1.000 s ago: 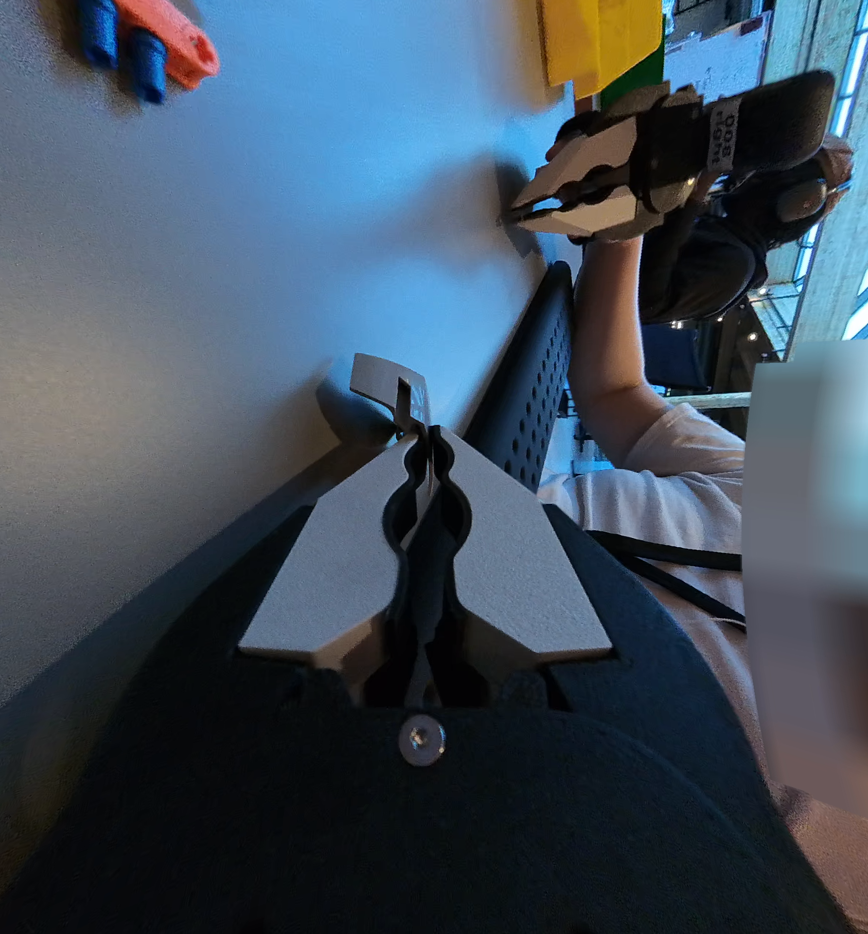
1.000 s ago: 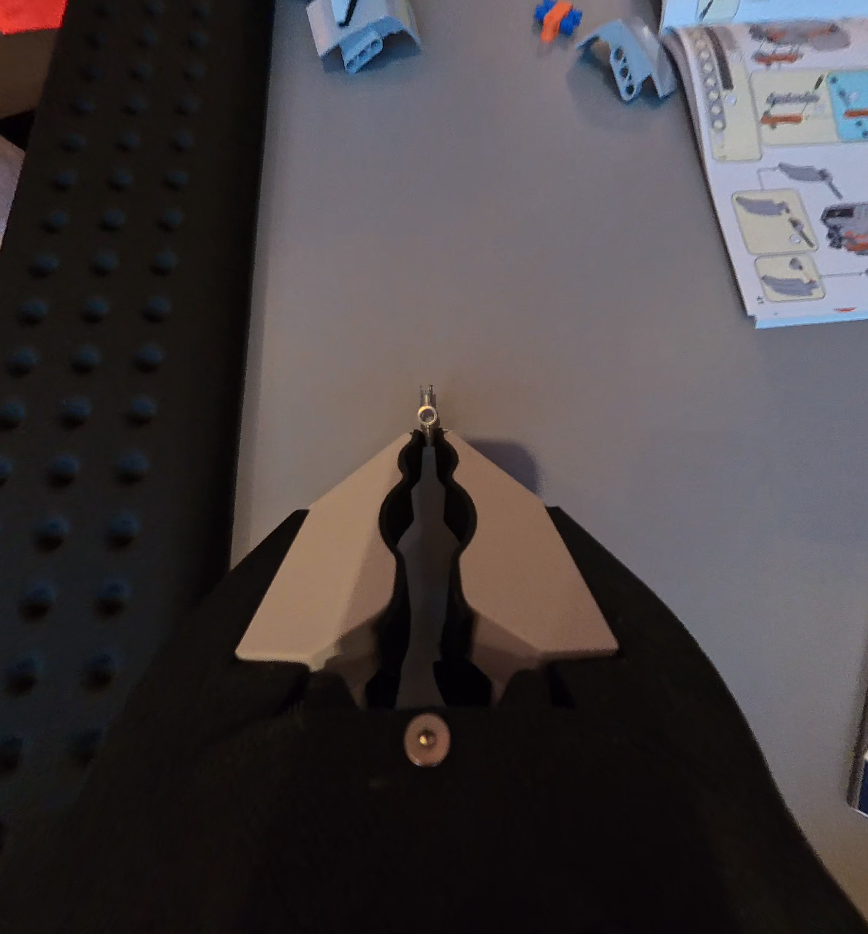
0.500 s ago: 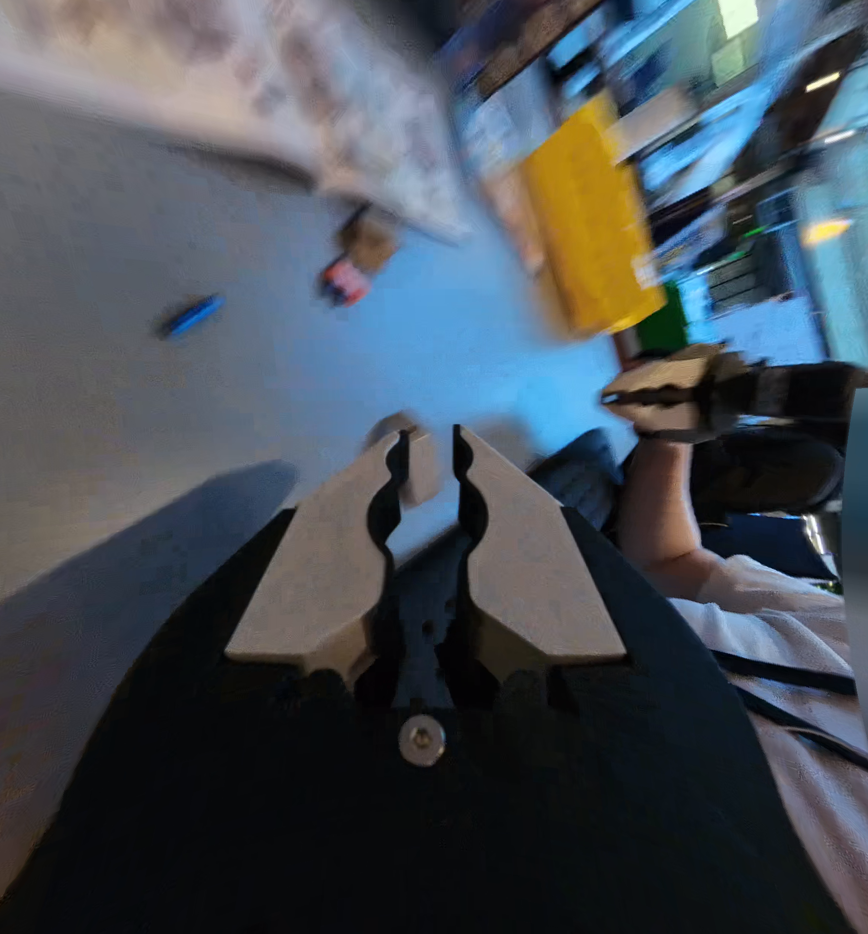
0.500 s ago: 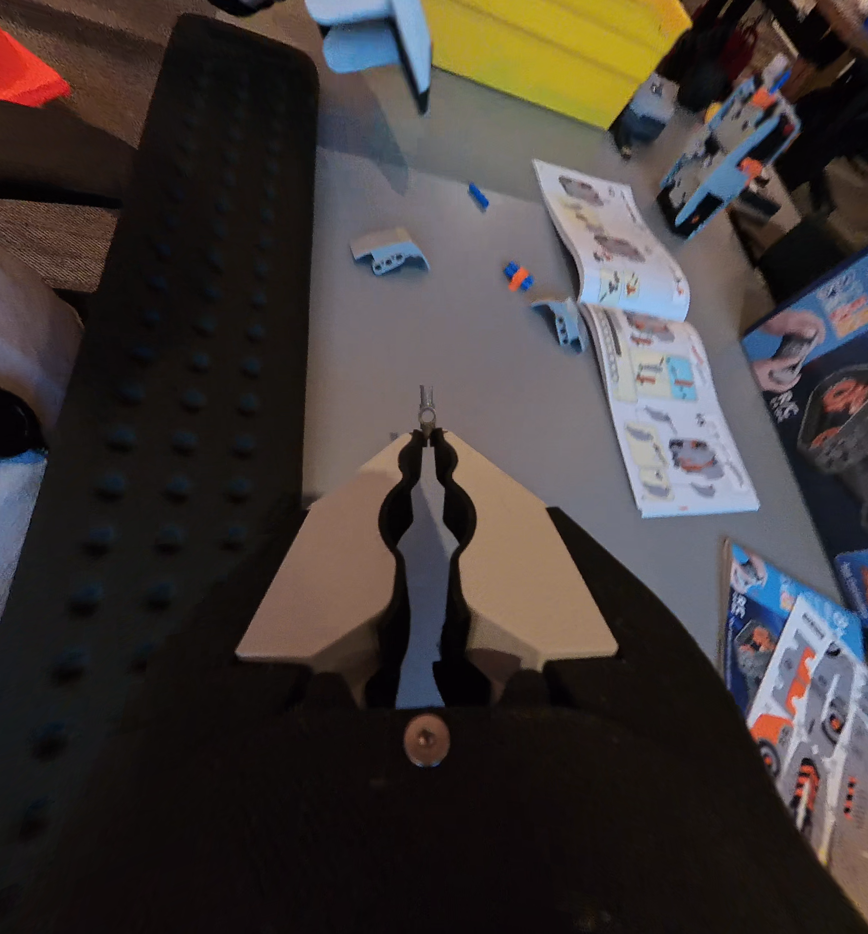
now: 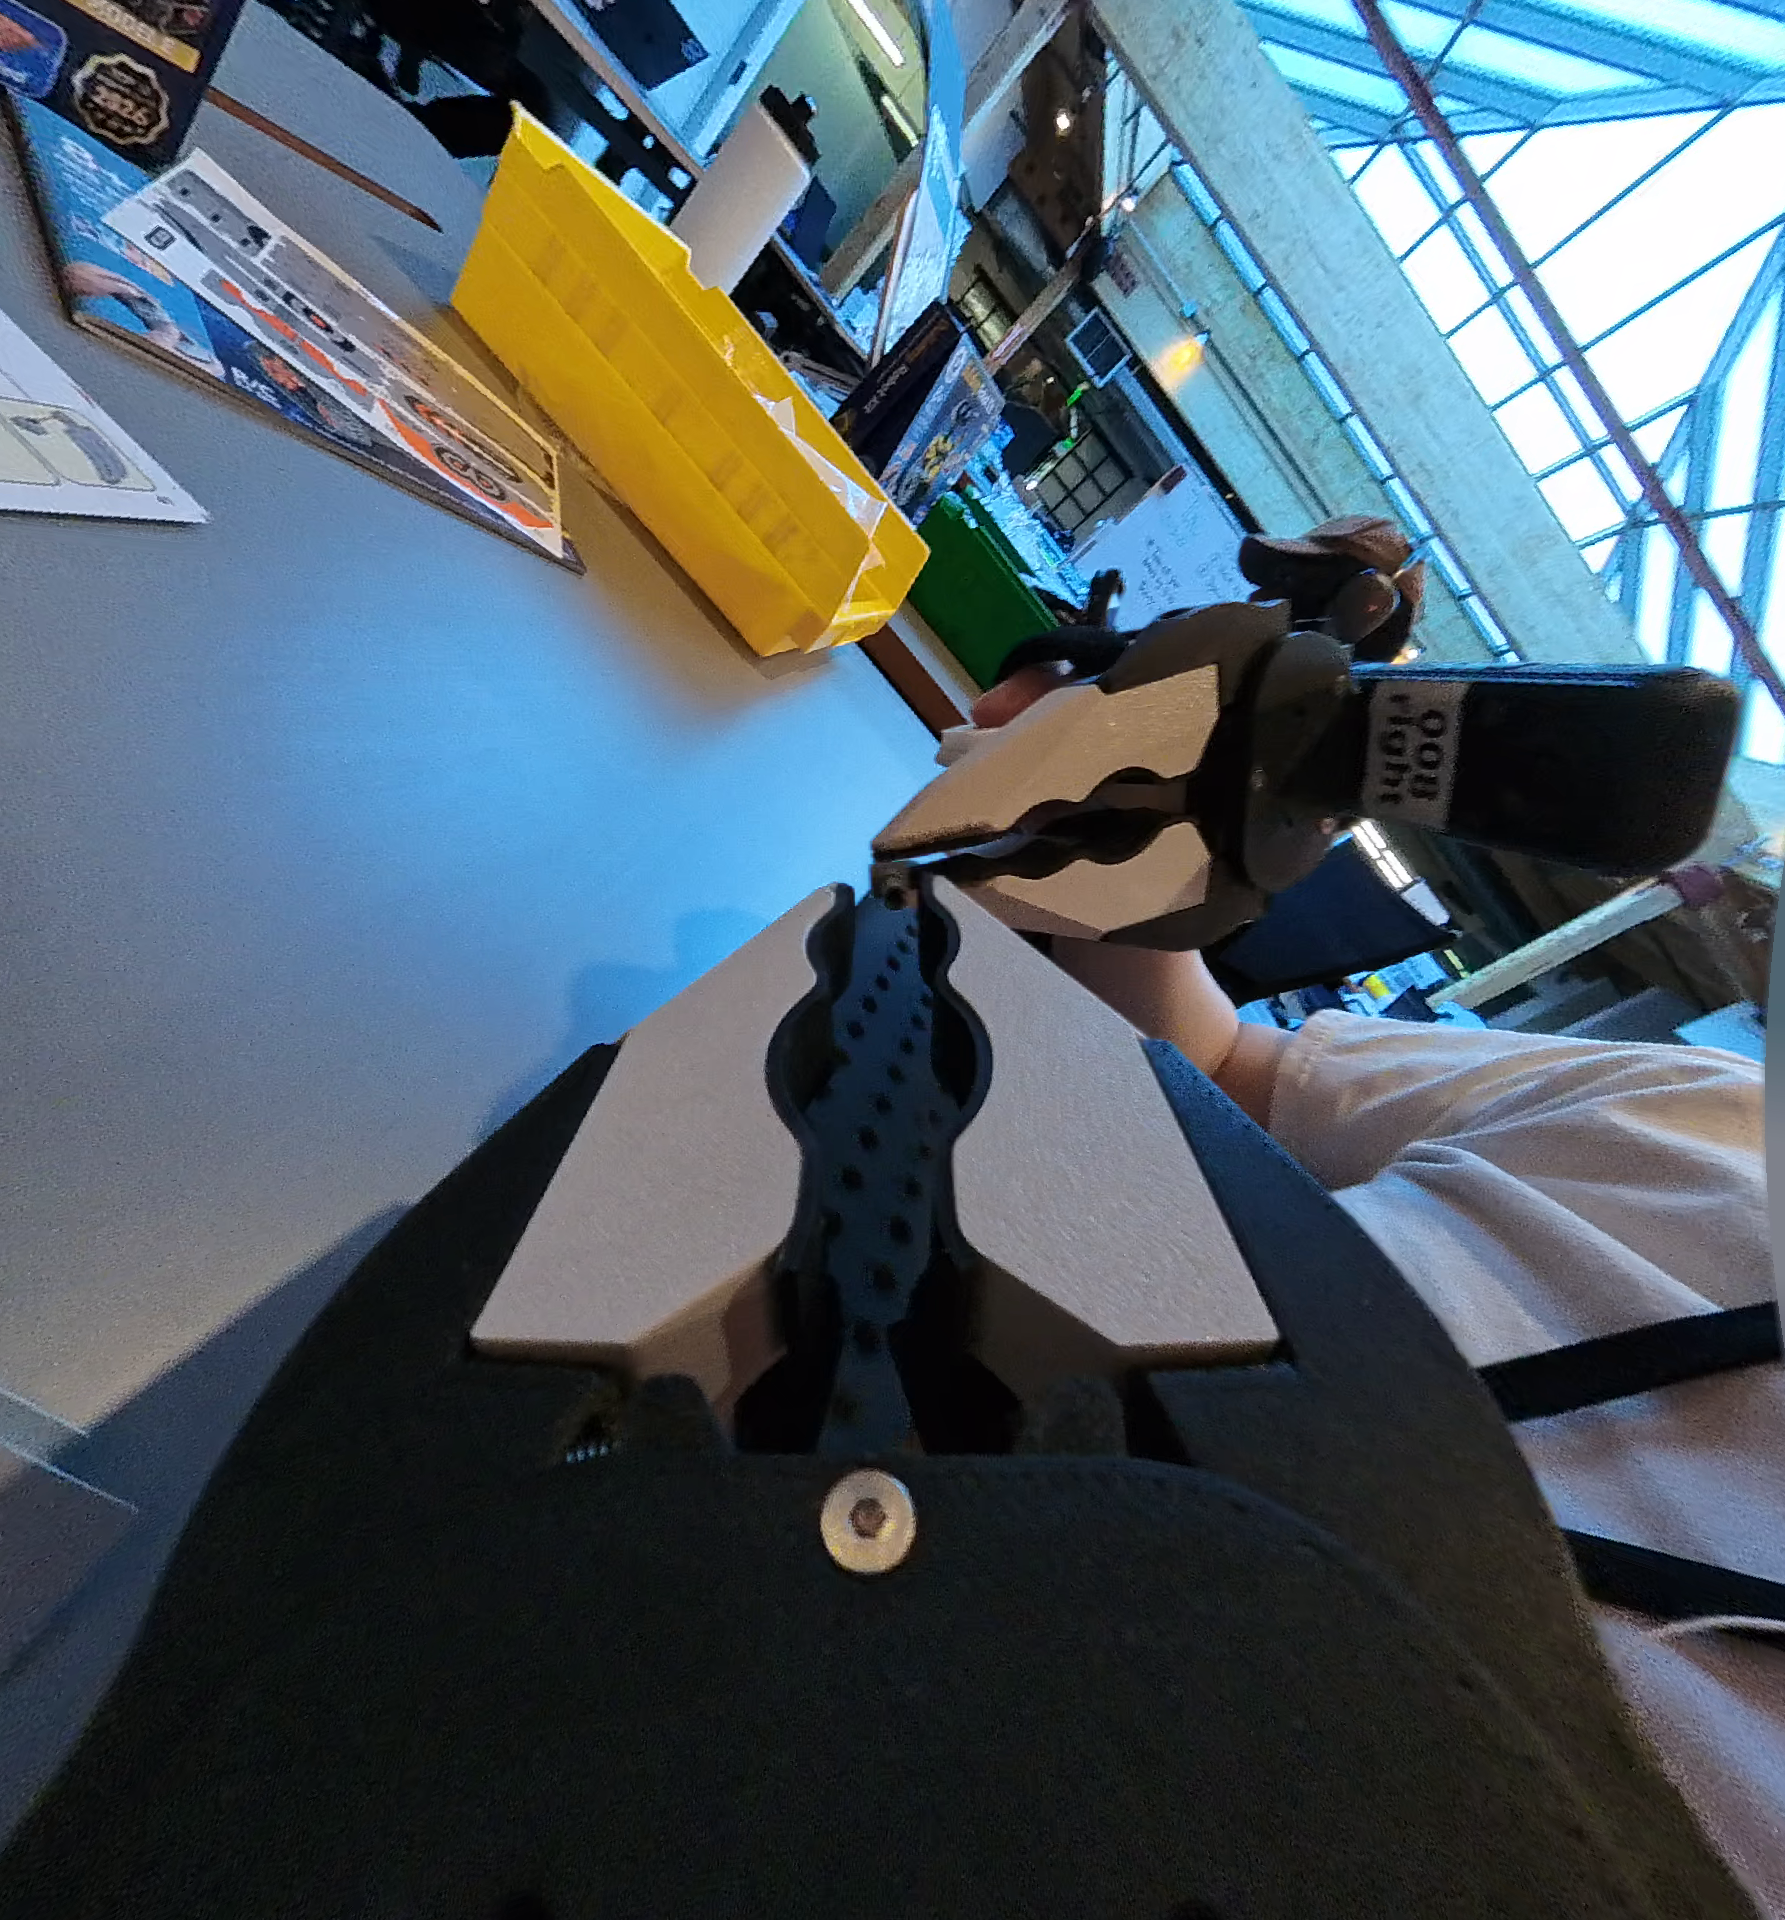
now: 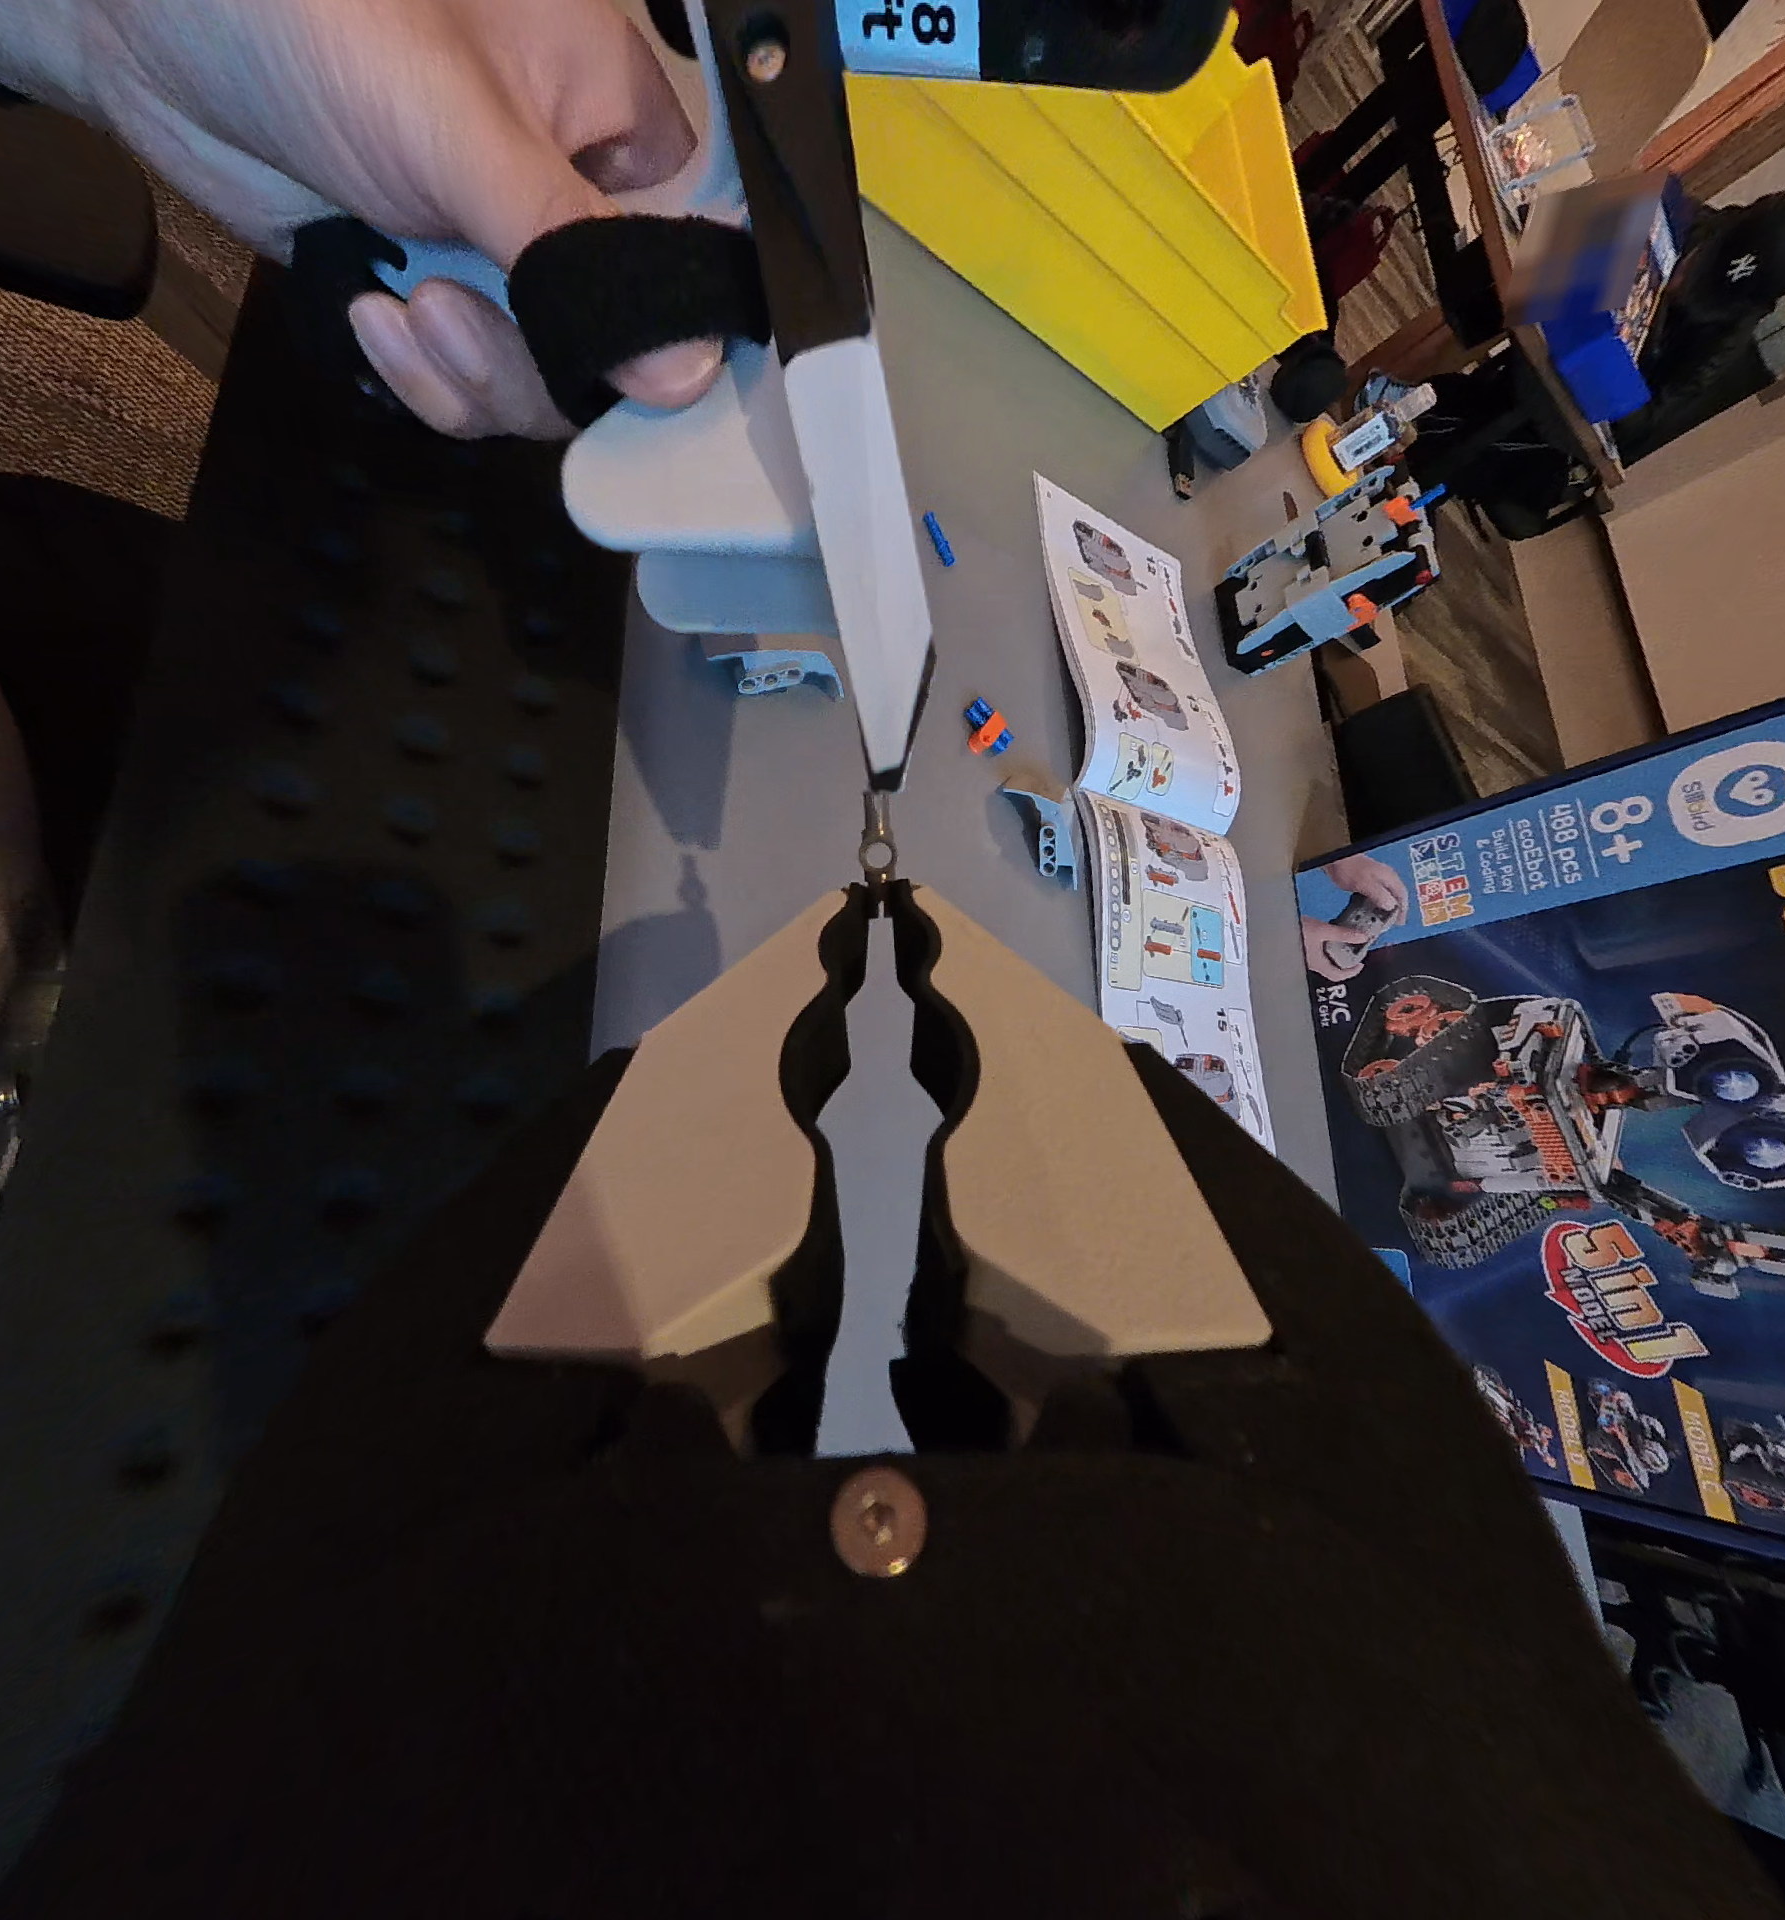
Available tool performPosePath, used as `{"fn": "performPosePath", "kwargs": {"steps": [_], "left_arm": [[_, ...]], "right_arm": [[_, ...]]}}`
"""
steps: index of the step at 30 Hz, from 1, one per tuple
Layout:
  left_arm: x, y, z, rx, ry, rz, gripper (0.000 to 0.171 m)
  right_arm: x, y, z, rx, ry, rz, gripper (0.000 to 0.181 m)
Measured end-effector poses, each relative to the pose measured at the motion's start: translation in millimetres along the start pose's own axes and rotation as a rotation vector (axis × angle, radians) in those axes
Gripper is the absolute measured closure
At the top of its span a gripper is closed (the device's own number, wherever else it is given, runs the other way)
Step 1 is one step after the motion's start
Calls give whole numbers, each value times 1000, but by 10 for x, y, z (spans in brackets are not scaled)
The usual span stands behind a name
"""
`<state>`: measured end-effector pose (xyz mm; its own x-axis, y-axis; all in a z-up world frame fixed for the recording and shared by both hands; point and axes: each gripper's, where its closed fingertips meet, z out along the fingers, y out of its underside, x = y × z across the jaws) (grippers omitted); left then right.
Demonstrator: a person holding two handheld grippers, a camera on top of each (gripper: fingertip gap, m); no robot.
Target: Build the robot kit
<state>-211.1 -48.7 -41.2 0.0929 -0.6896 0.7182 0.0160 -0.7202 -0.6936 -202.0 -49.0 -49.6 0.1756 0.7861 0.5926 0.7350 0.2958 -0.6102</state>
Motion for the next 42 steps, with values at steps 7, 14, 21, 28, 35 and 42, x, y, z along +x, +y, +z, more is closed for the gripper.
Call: {"fn": "performPosePath", "kwargs": {"steps": [7,14,21,28,35,42], "left_arm": [[-26,73,96,-56,-30,31,169],[28,49,57,-68,26,-2,169],[270,-22,-86,-46,272,-130,169],[414,10,-85,-66,371,-185,169],[476,42,-60,-91,393,-178,169],[476,15,-87,-87,398,-171,167]], "right_arm": [[-23,43,28,-25,-5,-13,178],[5,-35,4,66,7,25,175],[67,-334,-253,475,-77,231,134],[9,-515,-325,631,-135,210,146],[-93,-506,-199,532,-127,108,172],[-65,-514,-180,507,-80,80,176]]}}
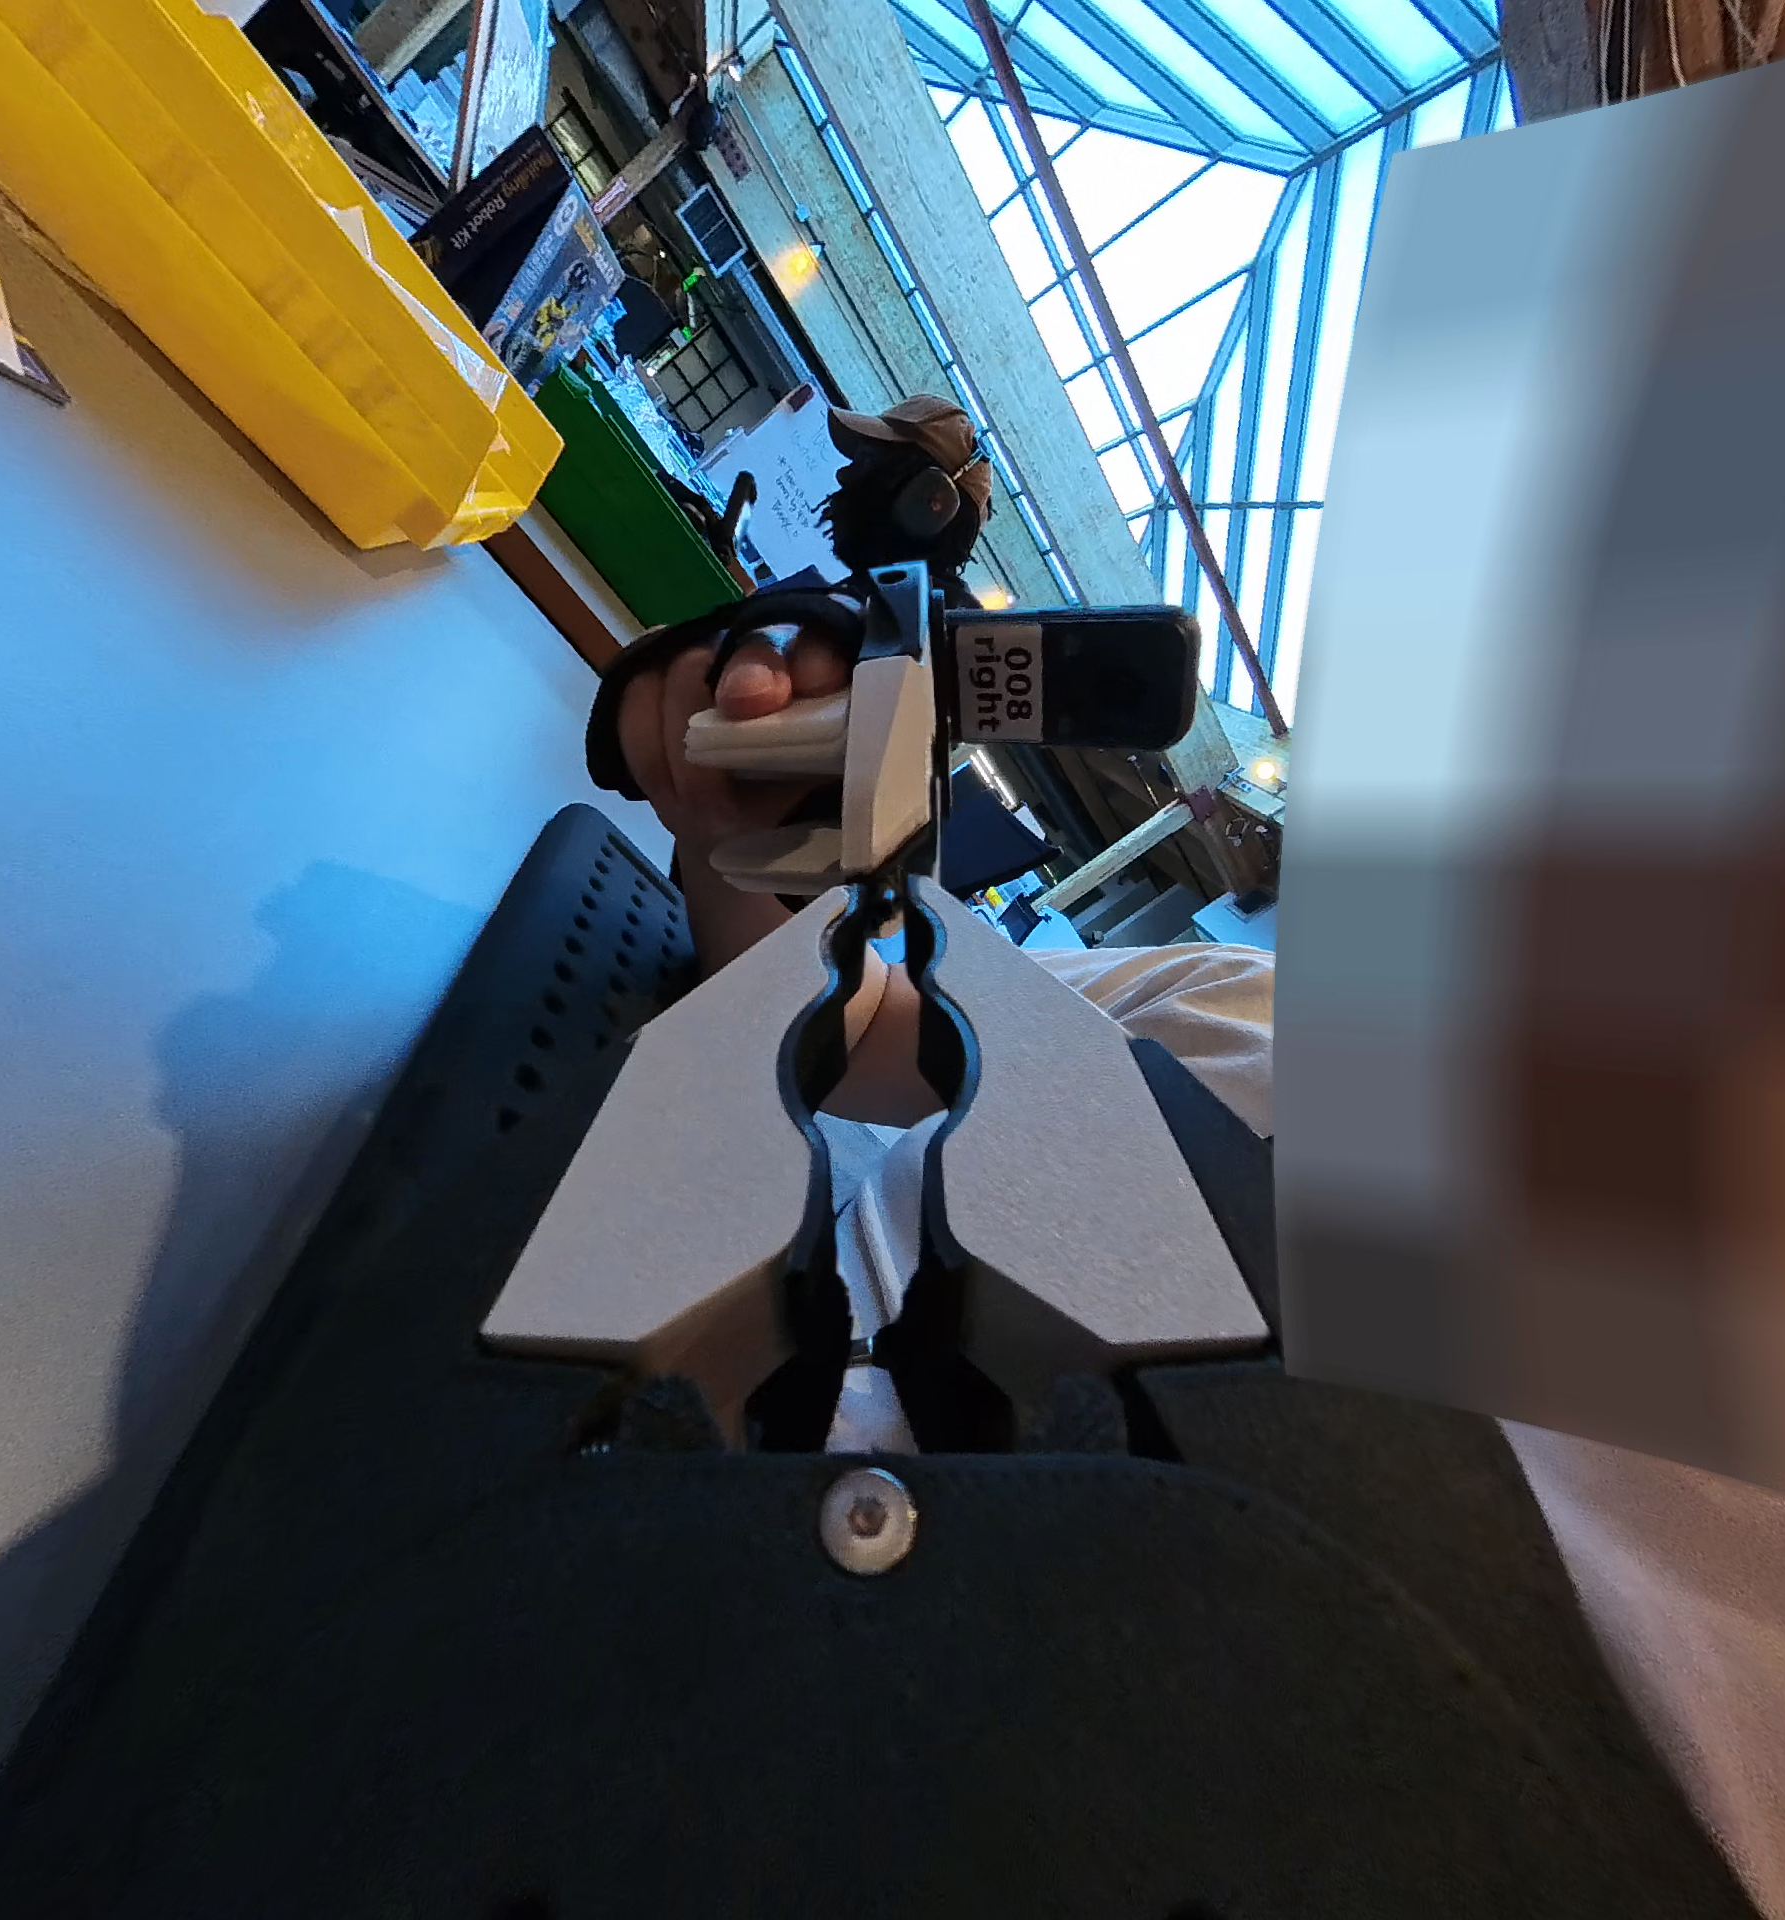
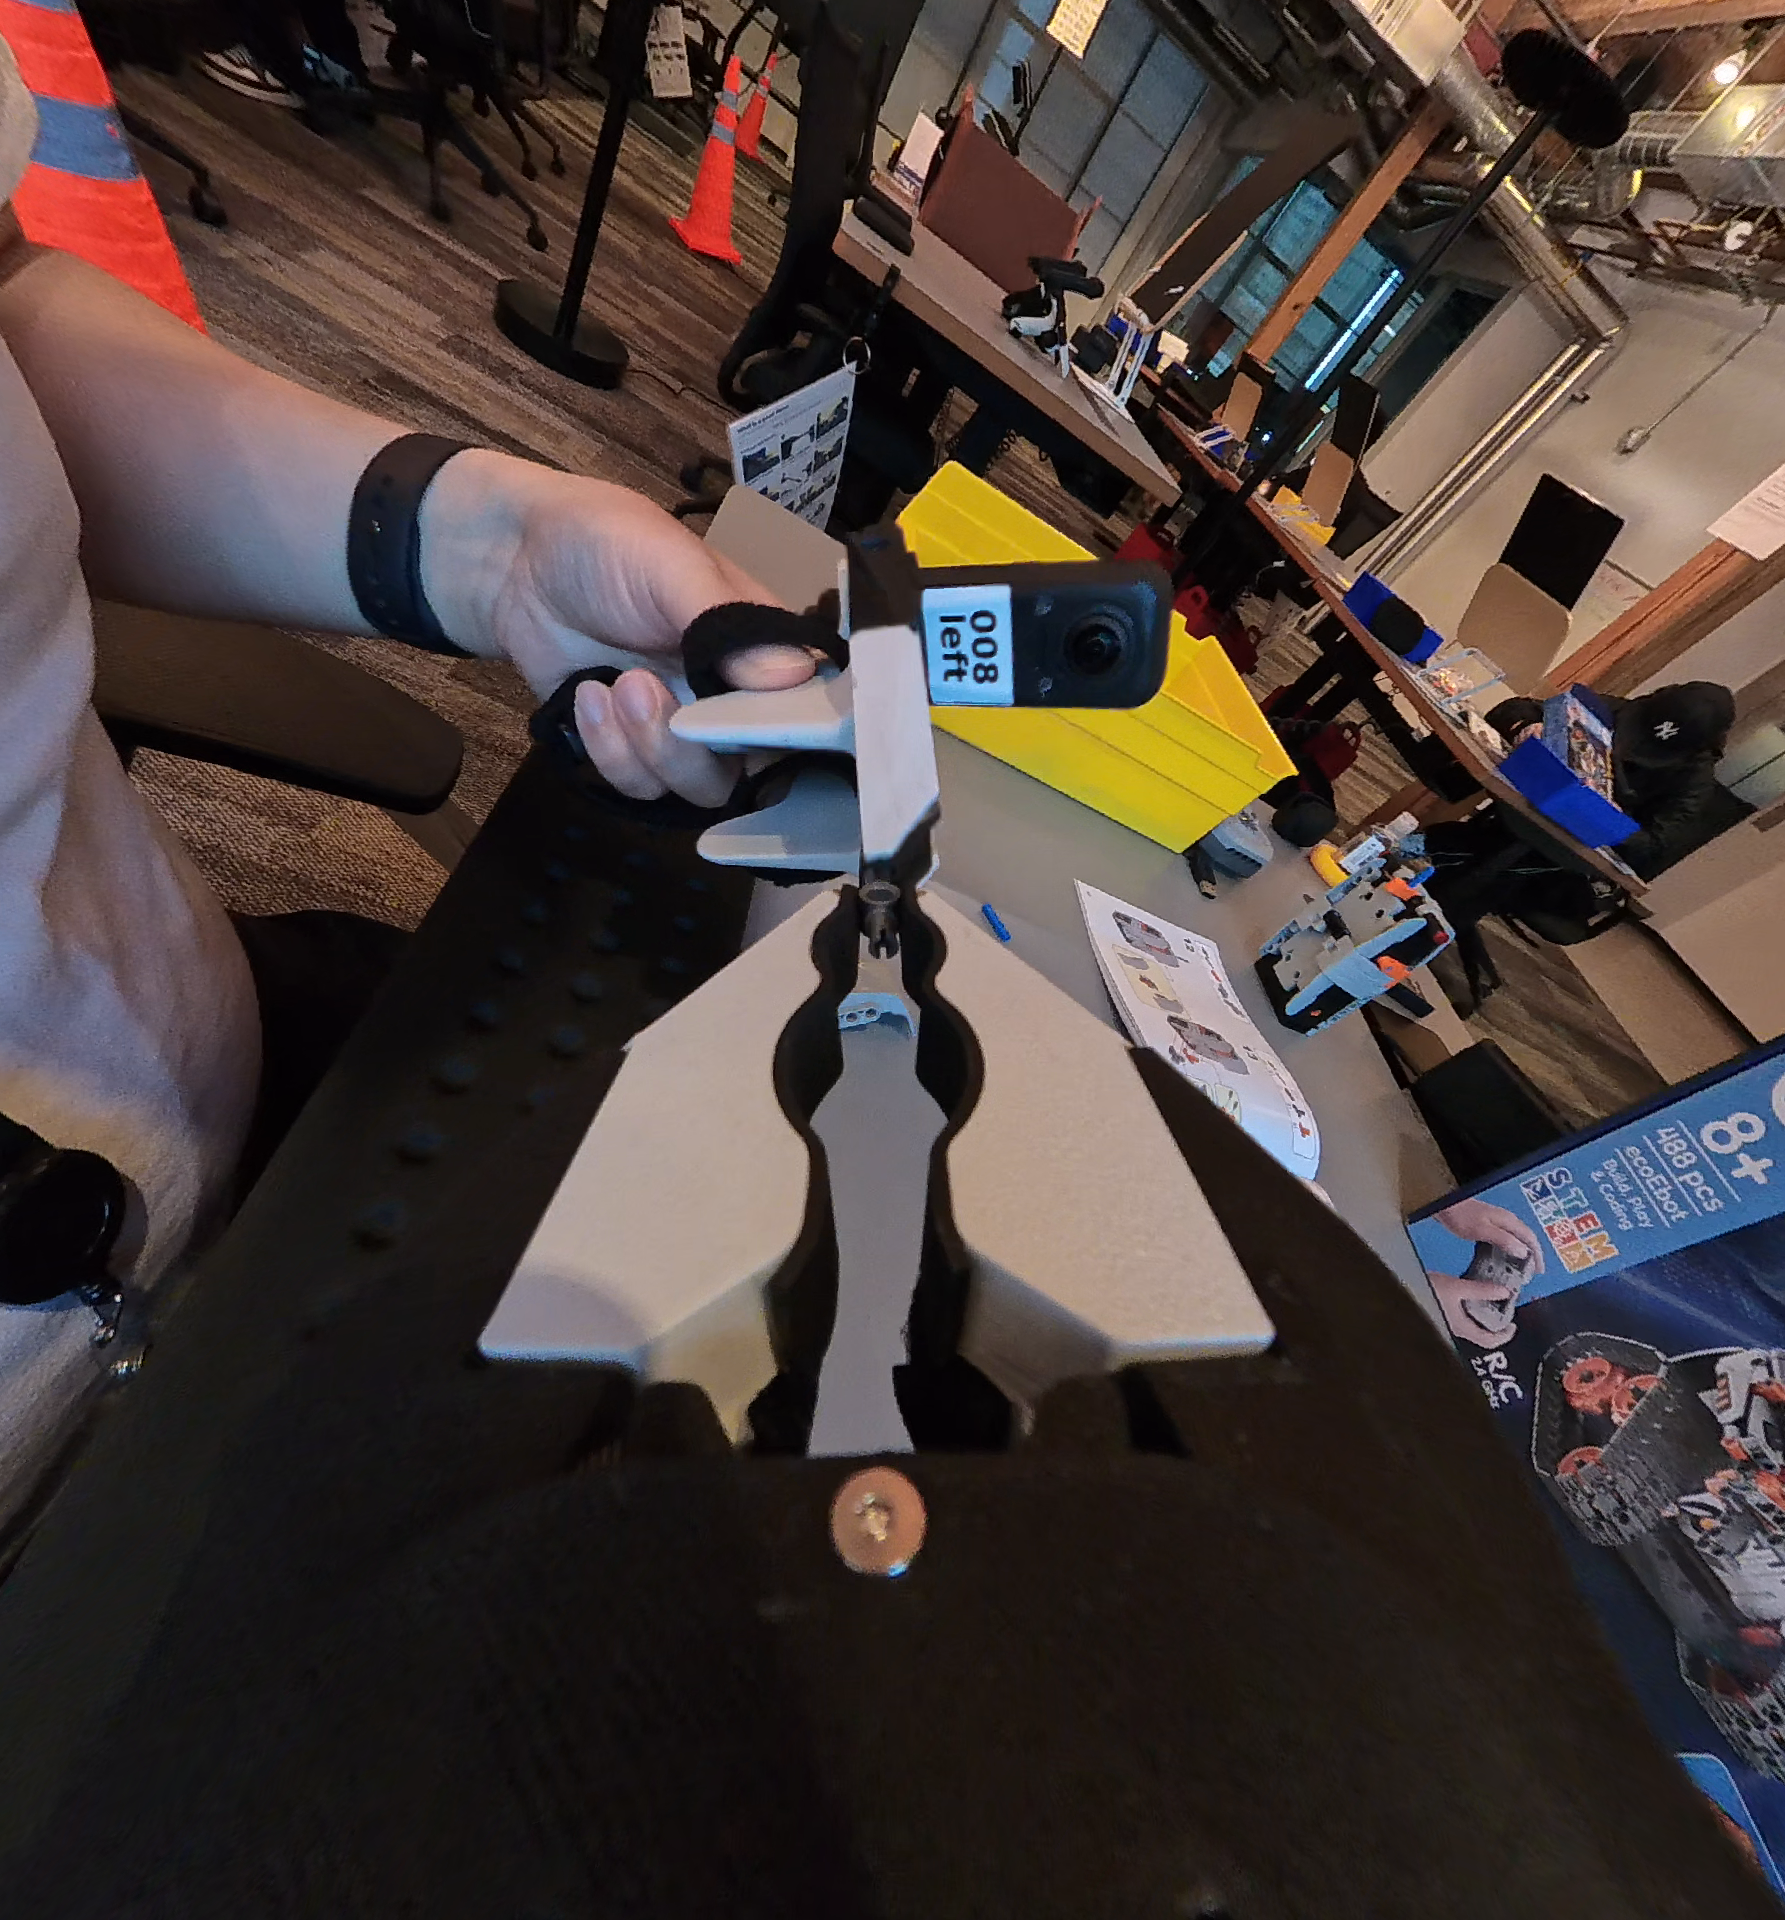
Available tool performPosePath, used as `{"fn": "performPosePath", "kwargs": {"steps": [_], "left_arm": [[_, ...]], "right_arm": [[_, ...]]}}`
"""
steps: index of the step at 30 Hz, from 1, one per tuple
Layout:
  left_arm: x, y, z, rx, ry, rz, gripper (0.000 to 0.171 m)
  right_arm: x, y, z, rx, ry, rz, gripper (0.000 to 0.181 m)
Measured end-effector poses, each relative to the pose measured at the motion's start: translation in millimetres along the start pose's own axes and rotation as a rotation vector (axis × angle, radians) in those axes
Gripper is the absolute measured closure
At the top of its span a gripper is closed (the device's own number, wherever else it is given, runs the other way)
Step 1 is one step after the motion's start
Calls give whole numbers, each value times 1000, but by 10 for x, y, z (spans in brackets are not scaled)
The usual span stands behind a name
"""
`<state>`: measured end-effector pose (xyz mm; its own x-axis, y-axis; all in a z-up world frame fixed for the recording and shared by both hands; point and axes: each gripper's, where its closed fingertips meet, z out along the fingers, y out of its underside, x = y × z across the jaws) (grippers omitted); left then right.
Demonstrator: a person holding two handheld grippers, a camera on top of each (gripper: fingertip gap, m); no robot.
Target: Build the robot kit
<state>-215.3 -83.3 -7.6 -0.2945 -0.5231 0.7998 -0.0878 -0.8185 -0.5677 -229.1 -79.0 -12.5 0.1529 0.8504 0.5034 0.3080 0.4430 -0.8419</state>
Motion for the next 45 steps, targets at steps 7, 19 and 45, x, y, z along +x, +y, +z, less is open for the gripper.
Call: {"fn": "performPosePath", "kwargs": {"steps": [7,19,45], "left_arm": [[-38,-17,-61,27,-6,-23,162],[-104,-29,-110,66,-7,-79,166],[-113,24,-112,55,-2,-66,170]], "right_arm": [[13,47,55,-25,21,-8,176],[60,70,35,-41,64,-19,176],[-17,84,54,-29,22,-6,176]]}}
